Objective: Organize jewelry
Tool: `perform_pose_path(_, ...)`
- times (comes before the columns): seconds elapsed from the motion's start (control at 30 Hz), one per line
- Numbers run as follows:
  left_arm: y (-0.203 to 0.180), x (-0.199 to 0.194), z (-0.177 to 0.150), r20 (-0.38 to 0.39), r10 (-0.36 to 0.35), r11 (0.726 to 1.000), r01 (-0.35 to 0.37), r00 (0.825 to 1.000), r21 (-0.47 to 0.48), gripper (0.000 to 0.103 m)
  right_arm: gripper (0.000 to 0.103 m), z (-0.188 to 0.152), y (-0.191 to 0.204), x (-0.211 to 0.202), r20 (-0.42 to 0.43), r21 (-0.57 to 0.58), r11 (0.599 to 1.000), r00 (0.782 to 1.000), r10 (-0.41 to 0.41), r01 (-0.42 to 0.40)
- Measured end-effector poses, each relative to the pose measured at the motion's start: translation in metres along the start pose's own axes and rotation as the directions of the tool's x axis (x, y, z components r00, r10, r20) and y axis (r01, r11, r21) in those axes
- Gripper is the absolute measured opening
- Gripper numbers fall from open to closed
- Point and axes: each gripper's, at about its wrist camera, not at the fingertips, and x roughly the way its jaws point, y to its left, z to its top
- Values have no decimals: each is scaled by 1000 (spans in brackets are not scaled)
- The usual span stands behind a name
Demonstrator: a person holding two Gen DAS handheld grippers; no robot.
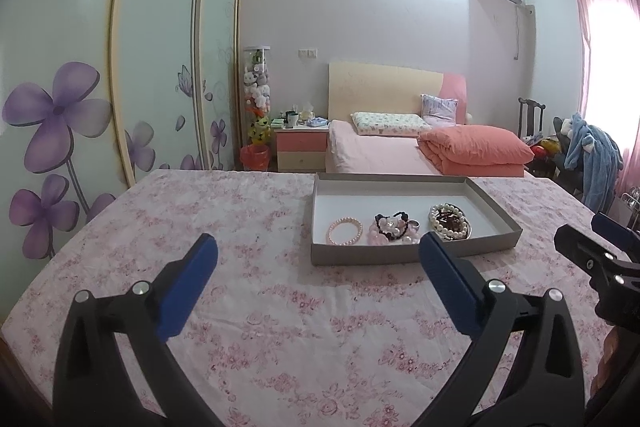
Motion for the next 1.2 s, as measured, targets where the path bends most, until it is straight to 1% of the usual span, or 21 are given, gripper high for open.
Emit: perform_pose_path(1.2, -4, 8, -5, -18, -3, 1000, 3, 1000, 1, 99, 101, -1, -4, 4, -12, 20, 1000, 1000, -6, 6)
